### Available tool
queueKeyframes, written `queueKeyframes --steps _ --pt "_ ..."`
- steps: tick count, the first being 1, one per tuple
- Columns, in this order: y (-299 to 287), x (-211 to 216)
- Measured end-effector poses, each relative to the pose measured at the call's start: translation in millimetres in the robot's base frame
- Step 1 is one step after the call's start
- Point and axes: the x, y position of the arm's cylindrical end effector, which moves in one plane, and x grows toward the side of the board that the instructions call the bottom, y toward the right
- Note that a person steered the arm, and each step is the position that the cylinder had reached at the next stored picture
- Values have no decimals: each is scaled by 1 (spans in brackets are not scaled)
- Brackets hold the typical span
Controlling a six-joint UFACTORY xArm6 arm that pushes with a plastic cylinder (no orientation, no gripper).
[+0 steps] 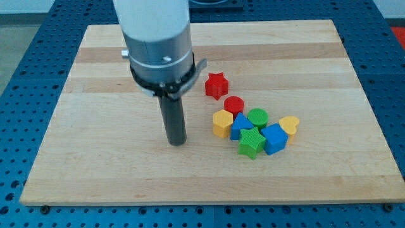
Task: Slide the red circle to center
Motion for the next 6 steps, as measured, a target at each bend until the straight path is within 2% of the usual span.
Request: queueKeyframes --steps 3,4,6 --pt "82 5" --pt "107 -8" --pt "103 -17"
